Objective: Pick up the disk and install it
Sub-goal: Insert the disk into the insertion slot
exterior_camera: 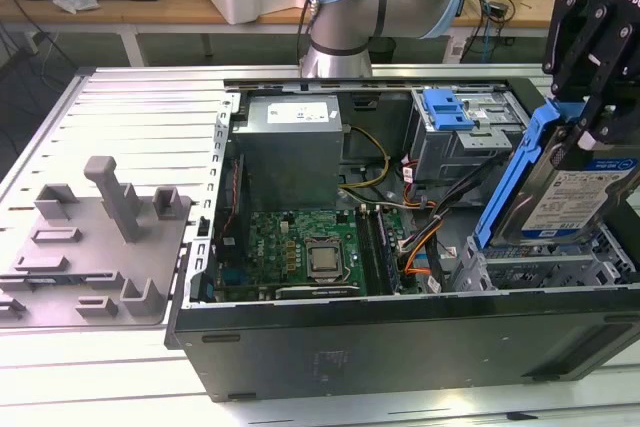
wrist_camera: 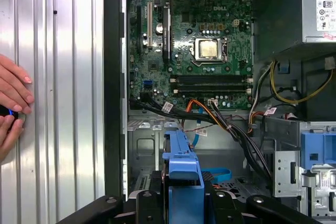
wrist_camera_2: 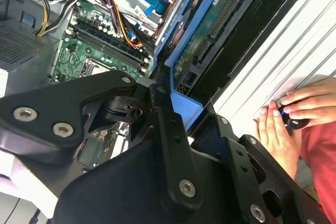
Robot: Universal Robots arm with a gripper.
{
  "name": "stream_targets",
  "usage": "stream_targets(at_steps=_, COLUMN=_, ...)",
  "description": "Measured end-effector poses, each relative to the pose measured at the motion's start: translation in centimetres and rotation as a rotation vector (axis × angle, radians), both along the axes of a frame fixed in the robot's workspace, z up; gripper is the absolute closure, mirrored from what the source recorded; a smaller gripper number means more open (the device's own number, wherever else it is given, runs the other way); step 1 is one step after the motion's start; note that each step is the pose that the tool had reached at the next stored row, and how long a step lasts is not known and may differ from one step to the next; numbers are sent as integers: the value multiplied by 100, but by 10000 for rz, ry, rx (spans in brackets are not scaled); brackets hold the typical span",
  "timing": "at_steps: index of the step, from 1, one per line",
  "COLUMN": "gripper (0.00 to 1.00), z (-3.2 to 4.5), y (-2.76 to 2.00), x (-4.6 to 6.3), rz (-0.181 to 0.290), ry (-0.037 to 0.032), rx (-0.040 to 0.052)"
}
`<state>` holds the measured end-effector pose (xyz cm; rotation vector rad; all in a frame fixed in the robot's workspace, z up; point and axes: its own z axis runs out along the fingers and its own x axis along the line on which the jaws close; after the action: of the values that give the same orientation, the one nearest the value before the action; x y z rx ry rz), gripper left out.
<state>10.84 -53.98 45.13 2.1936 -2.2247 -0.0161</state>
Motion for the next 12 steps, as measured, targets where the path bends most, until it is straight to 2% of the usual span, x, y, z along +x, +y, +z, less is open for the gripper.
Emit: stream_targets(at_steps=12, gripper=63, z=-11, y=0, x=0, rz=-230, ry=1, rx=-2)
